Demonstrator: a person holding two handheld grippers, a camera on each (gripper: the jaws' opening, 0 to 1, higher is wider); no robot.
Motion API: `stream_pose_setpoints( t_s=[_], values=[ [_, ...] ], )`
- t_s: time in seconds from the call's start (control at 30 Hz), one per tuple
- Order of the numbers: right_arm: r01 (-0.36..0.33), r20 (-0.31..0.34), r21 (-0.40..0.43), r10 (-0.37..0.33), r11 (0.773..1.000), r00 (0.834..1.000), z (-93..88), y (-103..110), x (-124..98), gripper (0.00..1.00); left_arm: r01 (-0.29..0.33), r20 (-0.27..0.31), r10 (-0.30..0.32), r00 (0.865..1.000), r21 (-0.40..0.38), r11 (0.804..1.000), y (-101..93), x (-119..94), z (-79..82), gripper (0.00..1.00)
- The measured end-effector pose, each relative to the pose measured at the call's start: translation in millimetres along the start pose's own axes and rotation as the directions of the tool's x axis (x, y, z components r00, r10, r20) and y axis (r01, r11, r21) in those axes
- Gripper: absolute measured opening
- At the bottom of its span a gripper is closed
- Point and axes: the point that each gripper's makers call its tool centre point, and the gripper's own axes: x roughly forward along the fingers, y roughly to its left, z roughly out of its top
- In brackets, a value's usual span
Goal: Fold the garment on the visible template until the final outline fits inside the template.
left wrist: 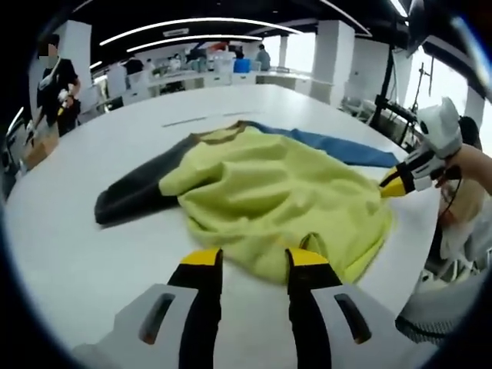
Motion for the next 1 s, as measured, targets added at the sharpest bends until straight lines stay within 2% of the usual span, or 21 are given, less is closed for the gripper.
stream_pose_setpoints(
  t_s=[0.13, 0.27, 0.47, 0.6, 0.77, 0.87, 1.0],
  values=[
    [0.006, -0.002, 0.003, -0.006, 1.000, 1.000, -1.5, -2, -1, 0.05, 0.016, -0.029, -0.017, 0.999, -0.034, 0.999, -5.0, -4, -7.3, 0.30],
    [0.006, -0.006, 0.001, -0.006, 1.000, 1.000, -3.3, -1, -3, 0.05, 0.037, -0.049, -0.038, 0.998, -0.022, 0.999, -11.8, -6, -15.4, 0.30],
    [0.001, 0.003, 0.008, -0.001, 1.000, 1.000, -2.1, -1, 0, 0.03, 0.045, -0.077, -0.046, 0.996, -0.021, 0.999, -11.0, 1, -22.9, 0.27],
    [-0.002, 0.008, 0.018, 0.001, 1.000, 1.000, -1.9, -3, 1, 0.01, 0.061, -0.087, -0.063, 0.994, -0.035, 0.998, -13.5, 5, -27.2, 0.16],
    [-0.009, 0.006, 0.029, 0.009, 1.000, 1.000, -2.5, -4, 3, 0.00, 0.056, -0.086, -0.061, 0.994, -0.057, 0.997, -12.1, 8, -30.0, 0.09],
    [-0.017, -0.001, 0.034, 0.017, 0.999, 1.000, -3.5, -4, 6, 0.00, 0.056, -0.080, -0.061, 0.995, -0.065, 0.996, -10.2, 6, -29.5, 0.01],
    [-0.028, -0.007, 0.028, 0.028, 0.999, 1.000, -3.8, -2, 8, 0.00, 0.041, -0.082, -0.045, 0.996, -0.056, 0.998, -4.3, 4, -30.0, 0.00]
  ],
)
